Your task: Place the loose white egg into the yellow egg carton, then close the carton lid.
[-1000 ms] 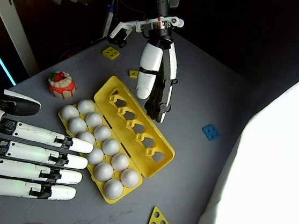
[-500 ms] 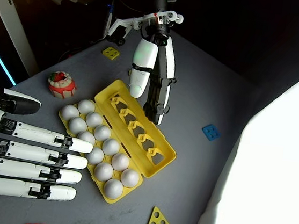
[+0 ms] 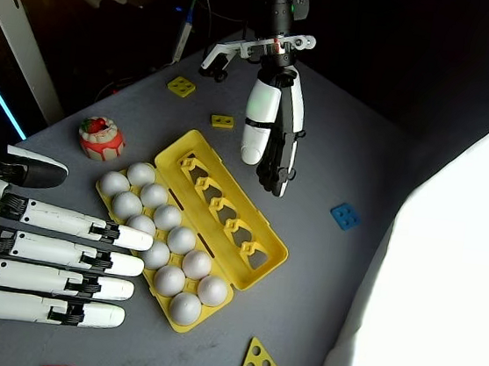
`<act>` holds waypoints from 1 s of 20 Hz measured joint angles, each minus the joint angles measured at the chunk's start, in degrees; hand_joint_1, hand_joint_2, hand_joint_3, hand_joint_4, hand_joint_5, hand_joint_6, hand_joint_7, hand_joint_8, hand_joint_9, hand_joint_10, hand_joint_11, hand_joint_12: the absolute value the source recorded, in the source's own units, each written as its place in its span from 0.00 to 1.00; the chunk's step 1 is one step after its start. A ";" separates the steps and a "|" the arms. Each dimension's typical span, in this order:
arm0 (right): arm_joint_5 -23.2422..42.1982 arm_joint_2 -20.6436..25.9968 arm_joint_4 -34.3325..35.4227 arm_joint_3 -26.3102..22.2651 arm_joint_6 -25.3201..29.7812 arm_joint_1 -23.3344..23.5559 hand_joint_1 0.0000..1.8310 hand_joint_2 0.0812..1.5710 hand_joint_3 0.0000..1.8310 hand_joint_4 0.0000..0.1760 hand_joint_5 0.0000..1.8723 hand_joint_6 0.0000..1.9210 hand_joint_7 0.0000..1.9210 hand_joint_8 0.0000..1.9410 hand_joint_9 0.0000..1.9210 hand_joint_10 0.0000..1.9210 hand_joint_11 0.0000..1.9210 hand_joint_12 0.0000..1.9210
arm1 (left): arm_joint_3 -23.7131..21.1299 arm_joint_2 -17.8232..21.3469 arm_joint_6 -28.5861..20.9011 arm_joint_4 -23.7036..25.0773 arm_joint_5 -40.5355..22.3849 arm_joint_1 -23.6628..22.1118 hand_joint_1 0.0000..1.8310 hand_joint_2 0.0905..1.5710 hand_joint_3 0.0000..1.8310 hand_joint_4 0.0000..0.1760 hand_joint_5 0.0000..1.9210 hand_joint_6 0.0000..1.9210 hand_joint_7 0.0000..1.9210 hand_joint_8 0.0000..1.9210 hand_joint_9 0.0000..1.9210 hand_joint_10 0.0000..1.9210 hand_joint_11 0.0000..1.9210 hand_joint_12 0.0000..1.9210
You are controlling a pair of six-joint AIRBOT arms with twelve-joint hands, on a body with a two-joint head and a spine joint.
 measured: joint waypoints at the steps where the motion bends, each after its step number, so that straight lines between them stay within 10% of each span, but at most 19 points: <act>1: 0.00 -0.02 0.00 0.00 0.02 0.00 0.30 0.72 0.00 0.00 0.05 0.00 0.07 0.00 0.05 0.05 0.00 0.24 | -0.33 0.00 -0.90 -0.11 0.26 0.39 0.34 0.79 0.00 0.00 0.14 0.00 0.16 0.00 0.17 0.01 0.00 0.43; 9: 0.07 -0.02 0.00 0.00 0.00 0.00 0.30 0.72 0.00 0.00 0.04 0.00 0.06 0.00 0.04 0.05 0.00 0.13 | -2.38 -1.01 -10.27 -0.17 3.39 2.23 0.33 0.79 0.00 0.00 0.13 0.00 0.15 0.00 0.16 0.00 0.00 0.41; 20: 0.13 -0.02 0.02 0.00 0.00 0.24 0.31 0.72 0.00 0.00 0.06 0.00 0.07 0.00 0.04 0.05 0.00 0.23 | -3.56 -1.09 -9.68 -0.15 7.52 1.77 0.34 0.78 0.00 0.00 0.14 0.00 0.17 0.00 0.18 0.00 0.00 0.47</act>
